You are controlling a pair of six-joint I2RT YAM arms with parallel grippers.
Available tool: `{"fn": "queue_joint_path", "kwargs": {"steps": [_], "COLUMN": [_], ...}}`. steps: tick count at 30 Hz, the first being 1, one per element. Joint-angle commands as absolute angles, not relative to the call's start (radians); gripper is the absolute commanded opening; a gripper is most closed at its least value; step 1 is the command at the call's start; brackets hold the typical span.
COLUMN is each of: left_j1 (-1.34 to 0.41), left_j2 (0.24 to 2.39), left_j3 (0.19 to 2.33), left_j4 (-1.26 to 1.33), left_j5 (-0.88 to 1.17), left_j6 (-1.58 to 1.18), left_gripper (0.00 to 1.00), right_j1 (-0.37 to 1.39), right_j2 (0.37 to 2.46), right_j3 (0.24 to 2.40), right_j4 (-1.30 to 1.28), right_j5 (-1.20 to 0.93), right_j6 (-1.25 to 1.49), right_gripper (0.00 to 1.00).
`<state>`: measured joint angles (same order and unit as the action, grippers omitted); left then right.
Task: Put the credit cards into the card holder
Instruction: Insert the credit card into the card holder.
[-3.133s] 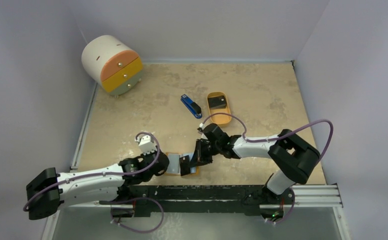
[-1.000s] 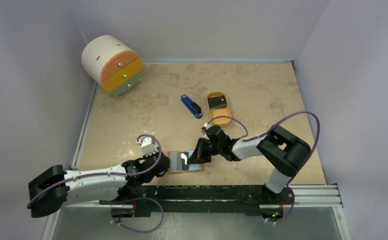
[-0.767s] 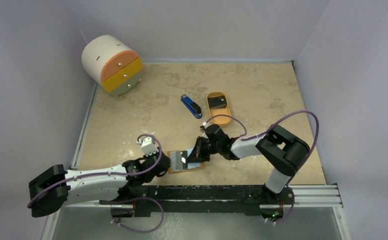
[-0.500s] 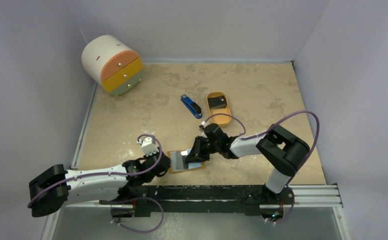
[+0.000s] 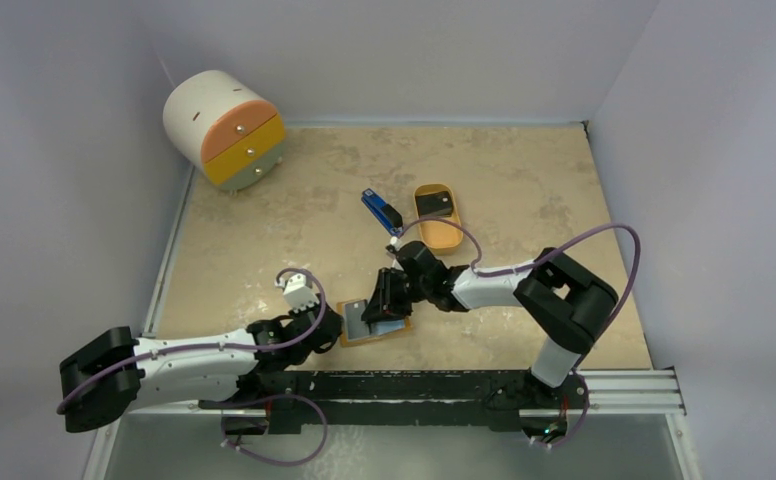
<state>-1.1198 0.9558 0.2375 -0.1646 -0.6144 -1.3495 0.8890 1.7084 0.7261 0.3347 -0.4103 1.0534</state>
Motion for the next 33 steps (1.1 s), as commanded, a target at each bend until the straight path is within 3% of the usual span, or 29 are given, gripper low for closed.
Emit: {"fn": "queue_joint_path", "kwargs": {"steps": [1, 12, 24, 29, 33], "left_j1": [-1.123, -1.123, -1.123, -1.123, -1.123], "left_j2": [0.972, 0.986, 0.907, 0.873, 0.878], "left_j3": [0.247, 0.267, 0.319, 0.366, 0.402], "left_j4": [-0.181, -0.178, -0.281, -0.310, -0.252], "left_j5": [-0.592, -0.599, -0.654, -0.667, -0.640], "left_j6": [-1.335, -1.315, -1.300, -1.276, -1.229], "left_gripper": [0.16, 0.16, 0.17, 0.18, 0.18], "right_j1": [0.903, 0.914, 0.914, 0.913, 0.912], "right_j2": [1.710, 1.731, 1.498, 1.518, 1.422], "right_j3": [0.781, 0.813, 0.792, 0.793, 0.761], "right_j4": [0.312, 0.291, 0.046, 0.030, 0.019], "right_j5": [-0.398, -0.450, -0.307, -0.293, -0.152], "right_j6": [1.013, 0.961, 0.902, 0.882, 0.911], "right_gripper": [0.30, 0.31, 0.34, 0.31, 0.29]}}
